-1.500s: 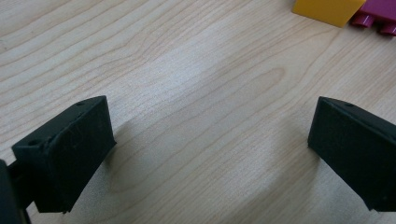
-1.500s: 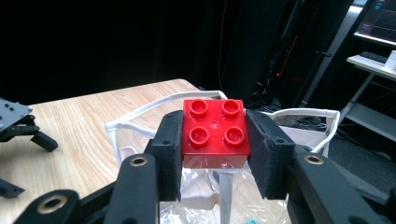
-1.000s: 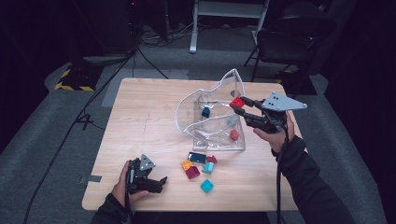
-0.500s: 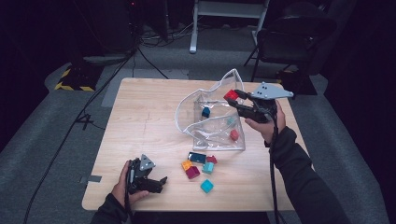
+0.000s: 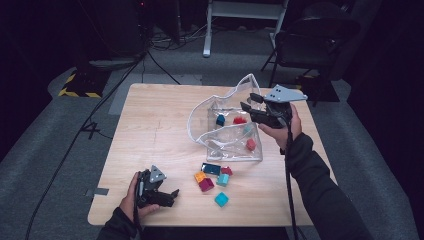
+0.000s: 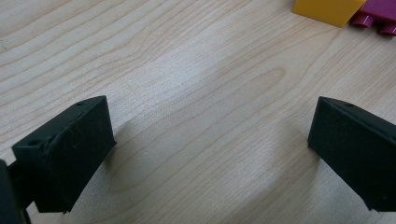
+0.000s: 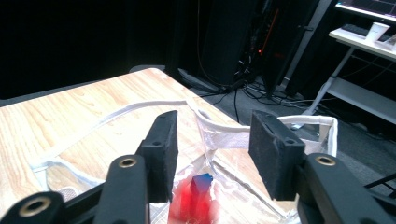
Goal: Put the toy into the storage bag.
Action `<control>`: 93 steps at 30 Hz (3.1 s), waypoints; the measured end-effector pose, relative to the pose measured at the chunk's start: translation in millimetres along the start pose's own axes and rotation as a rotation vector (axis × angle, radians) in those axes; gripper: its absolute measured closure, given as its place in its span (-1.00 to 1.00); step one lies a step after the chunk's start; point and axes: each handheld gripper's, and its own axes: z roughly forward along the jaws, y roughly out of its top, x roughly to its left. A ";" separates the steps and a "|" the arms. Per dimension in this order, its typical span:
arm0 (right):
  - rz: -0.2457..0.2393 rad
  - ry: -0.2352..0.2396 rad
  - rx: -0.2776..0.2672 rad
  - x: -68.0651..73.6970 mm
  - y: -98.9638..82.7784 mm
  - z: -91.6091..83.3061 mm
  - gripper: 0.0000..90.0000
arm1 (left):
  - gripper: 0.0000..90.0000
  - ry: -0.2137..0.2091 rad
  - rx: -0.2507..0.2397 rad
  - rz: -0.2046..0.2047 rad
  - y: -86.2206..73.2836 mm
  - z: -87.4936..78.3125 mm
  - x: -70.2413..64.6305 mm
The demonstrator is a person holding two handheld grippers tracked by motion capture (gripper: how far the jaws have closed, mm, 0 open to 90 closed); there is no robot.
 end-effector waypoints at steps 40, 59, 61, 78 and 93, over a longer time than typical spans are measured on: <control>-0.034 0.119 0.017 34.5 -84.9 -64.4 -0.21 | -0.99 0.002 -0.001 -0.002 -0.2 -0.1 -0.2; -0.094 0.328 0.183 98.4 -156.8 -25.2 -0.16 | -0.99 0.003 0.000 -0.005 -0.2 -0.2 -0.1; -0.085 0.342 0.198 102.3 -162.0 -19.2 -0.14 | -0.99 0.003 -0.002 -0.004 -0.2 -0.1 0.0; -0.069 0.352 0.243 119.9 -177.8 16.1 -0.15 | -0.99 0.004 0.000 -0.004 -0.2 -0.2 0.0; -0.087 0.356 0.222 122.5 -176.2 14.5 0.31 | -0.99 0.003 -0.002 -0.004 -0.2 -0.1 0.0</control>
